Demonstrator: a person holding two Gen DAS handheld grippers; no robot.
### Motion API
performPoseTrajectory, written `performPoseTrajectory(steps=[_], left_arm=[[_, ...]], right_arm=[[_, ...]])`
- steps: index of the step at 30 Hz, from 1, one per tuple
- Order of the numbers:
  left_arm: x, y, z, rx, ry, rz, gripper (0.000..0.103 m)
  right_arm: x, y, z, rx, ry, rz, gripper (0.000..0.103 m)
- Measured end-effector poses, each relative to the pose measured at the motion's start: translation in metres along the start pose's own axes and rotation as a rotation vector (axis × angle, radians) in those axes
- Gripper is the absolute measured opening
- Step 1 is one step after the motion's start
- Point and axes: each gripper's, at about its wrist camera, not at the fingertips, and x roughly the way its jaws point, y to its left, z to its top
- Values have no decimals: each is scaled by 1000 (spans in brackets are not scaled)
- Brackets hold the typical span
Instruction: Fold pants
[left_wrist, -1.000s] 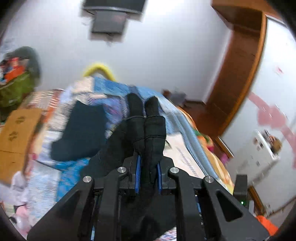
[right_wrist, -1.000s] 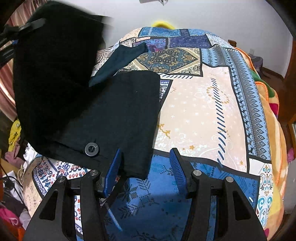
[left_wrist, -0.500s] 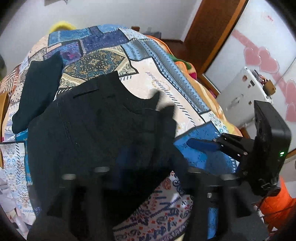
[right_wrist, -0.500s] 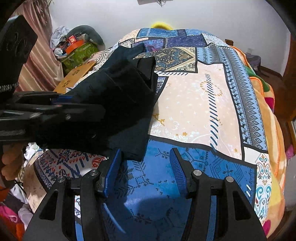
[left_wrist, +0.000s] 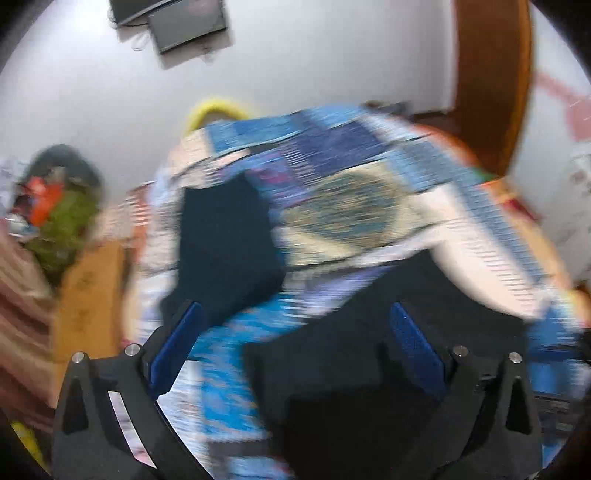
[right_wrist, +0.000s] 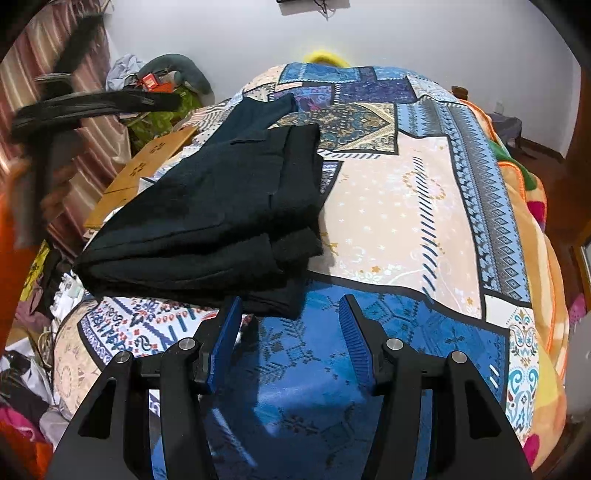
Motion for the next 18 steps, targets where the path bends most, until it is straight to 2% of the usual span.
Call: performPoseTrajectory(steps=[2, 5, 7, 9, 11, 14, 16, 18], left_arm=[[36, 20, 0, -1, 76, 67, 102], [79, 39, -10, -11, 173, 104, 102], [103, 44, -22, -8, 234, 105, 102], [118, 42, -38, 10, 279, 66, 102], [117, 40, -53, 6, 272, 61, 102], [104, 39, -65, 15, 251, 75, 102], [93, 40, -74, 13, 270, 64, 102], [75, 41, -84, -10, 282, 12, 102]], right_arm=[[7, 3, 1, -5, 36, 24, 51], [11, 10, 2, -32, 39, 37, 51], [14, 10, 6, -33, 40, 50, 53], [19, 5, 12, -24, 38, 64, 53], [25, -2, 17, -14, 37, 68, 53], [31, -14, 27, -7, 30, 16, 53], [31, -22, 34, 4, 10, -47, 53], [26, -30, 39, 7, -18, -115, 53]])
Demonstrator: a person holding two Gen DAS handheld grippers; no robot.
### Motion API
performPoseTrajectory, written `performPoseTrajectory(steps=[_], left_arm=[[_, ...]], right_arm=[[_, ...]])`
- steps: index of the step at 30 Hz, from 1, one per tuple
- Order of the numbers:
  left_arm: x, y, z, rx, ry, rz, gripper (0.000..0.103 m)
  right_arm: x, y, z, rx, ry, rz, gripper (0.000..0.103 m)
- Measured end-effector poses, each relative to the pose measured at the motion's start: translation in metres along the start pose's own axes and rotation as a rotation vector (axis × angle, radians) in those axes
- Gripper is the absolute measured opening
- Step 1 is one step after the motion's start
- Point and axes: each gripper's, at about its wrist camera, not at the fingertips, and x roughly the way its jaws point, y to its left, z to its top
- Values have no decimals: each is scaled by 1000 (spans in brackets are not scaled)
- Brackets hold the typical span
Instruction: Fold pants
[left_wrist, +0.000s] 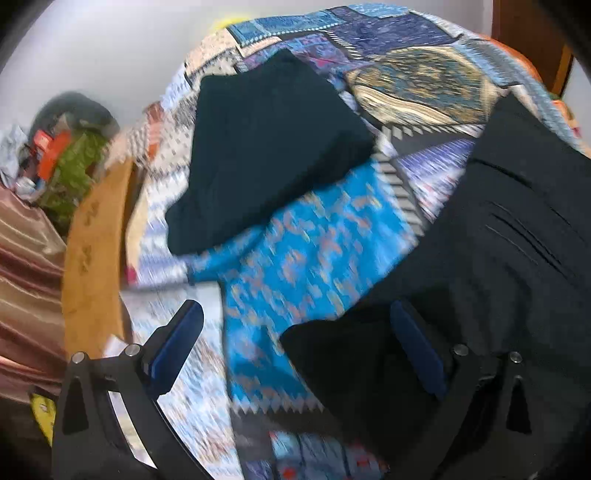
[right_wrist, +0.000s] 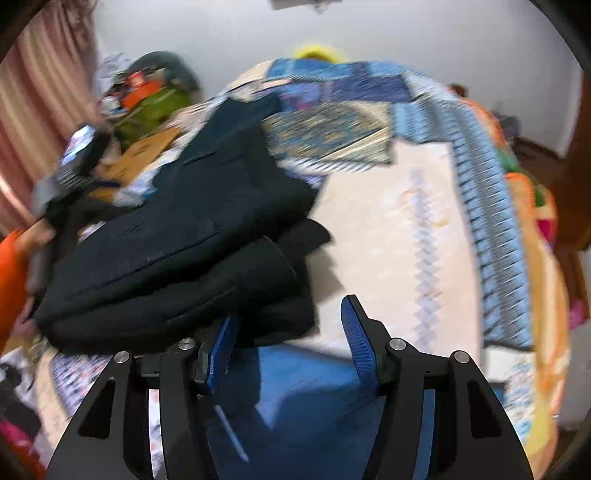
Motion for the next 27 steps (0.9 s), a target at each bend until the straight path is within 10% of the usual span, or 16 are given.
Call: performPoseTrajectory(steps=[9, 16, 19, 23, 27], left_arm=[[-70, -31, -61, -20, -63, -218, 102], [-137, -63, -43, 52, -297, -15, 101], [-161, -73, -26, 34, -389, -65, 99], [-147, -95, -7, 55, -322, -224, 56], [-96, -115, -10, 100, -176, -209, 28]], right_arm=[[-60, -13, 1, 25, -112, -58, 53], [-81, 20, 3, -32, -129, 63, 53], [-78, 37, 3, -66, -152, 116, 50], [-49, 56, 6, -103, -93, 156, 36], [-11, 56, -2, -125, 10, 125, 31]])
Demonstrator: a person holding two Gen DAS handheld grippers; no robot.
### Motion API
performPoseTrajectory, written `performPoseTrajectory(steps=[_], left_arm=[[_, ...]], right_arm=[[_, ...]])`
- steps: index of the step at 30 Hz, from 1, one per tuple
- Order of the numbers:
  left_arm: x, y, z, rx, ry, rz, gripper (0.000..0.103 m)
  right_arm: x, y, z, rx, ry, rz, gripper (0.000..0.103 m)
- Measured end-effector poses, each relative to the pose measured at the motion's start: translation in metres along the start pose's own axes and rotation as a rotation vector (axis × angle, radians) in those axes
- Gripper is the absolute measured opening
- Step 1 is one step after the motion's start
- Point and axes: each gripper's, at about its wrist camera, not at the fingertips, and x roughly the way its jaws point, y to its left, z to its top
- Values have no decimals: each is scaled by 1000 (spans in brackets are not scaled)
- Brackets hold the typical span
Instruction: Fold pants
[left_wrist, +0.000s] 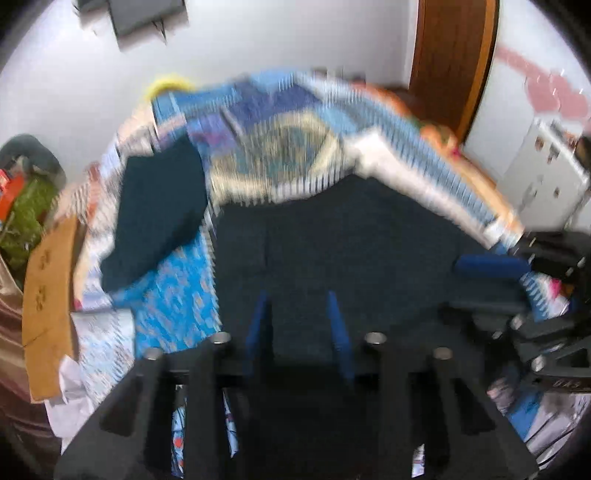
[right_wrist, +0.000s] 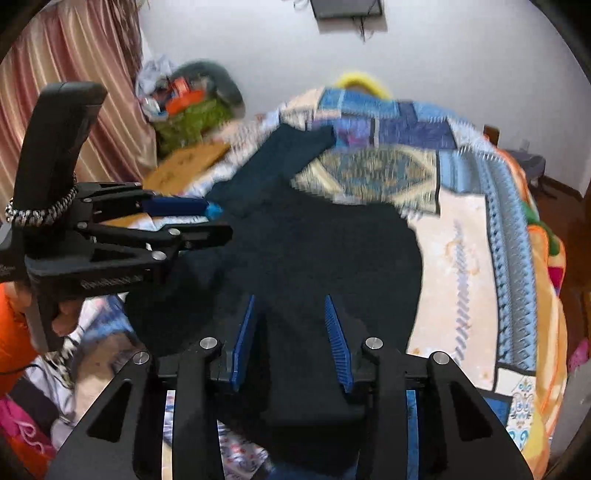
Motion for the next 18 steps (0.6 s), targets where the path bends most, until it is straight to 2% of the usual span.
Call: performPoseTrajectory(steps=[1, 3, 7, 10, 11, 12, 13, 16, 18], left_arm=[[10, -1, -9, 16, 16, 15, 27], [10, -1, -27, 65, -33, 7, 27], [-10, -1, -51, 130, -59, 59, 28], [-18, 15, -62, 91, -61, 60, 41], [-22, 24, -66, 54, -66, 61, 48], [-24, 29, -68, 32, -65, 62, 50], [-25, 34, -72, 10, -62, 70, 50], [-23, 51, -84, -32, -39, 129, 50], [-15, 65, -92, -54, 11, 176, 50]], right_arm=[[5, -2, -4, -5, 19, -7, 23], [4, -5, -13, -14, 21, -22, 17], [-19, -12, -27, 1, 3, -45, 17], [-31, -19, -36, 38, -9, -38, 17], [-33, -18, -37, 39, -13, -47, 17], [-37, -18, -40, 38, -17, -67, 18], [-40, -18, -41, 38, -19, -87, 23], [-46, -27, -46, 68, -22, -99, 26], [-51, -38, -49, 94, -20, -134, 29]])
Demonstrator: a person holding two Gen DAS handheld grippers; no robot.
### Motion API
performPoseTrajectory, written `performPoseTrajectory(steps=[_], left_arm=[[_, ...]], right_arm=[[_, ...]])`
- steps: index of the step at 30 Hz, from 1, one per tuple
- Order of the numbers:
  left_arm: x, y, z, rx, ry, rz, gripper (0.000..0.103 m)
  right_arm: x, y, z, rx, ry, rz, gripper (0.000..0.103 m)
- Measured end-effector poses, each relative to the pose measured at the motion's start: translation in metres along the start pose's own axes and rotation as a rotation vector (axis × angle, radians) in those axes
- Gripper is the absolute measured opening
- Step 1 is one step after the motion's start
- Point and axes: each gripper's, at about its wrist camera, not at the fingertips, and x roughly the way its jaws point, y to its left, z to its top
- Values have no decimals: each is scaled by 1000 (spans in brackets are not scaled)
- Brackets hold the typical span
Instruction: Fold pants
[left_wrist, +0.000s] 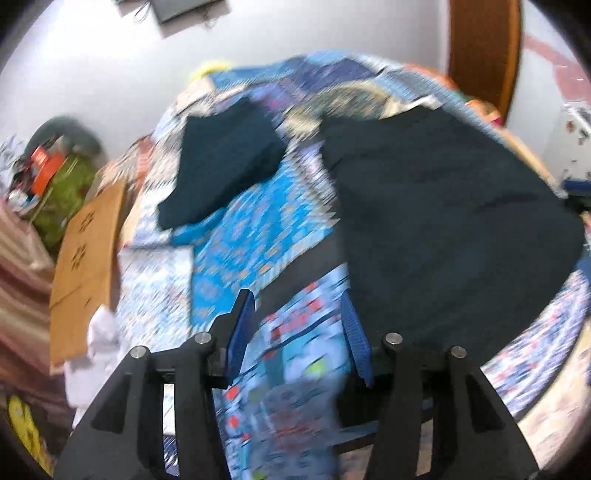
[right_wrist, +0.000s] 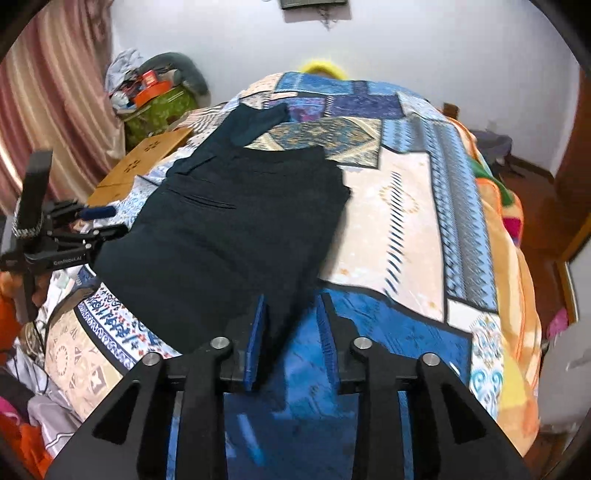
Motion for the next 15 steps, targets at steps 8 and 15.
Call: performPoseTrajectory(steps=[8, 15], left_arm=[[-11, 49, 12, -135, -16, 19, 64], [-18, 26, 58, -120, -71, -143, 85]], right_arm=[[-7, -42, 3, 129, 50, -69, 34], [-11, -26, 37, 143, -68, 36, 78]])
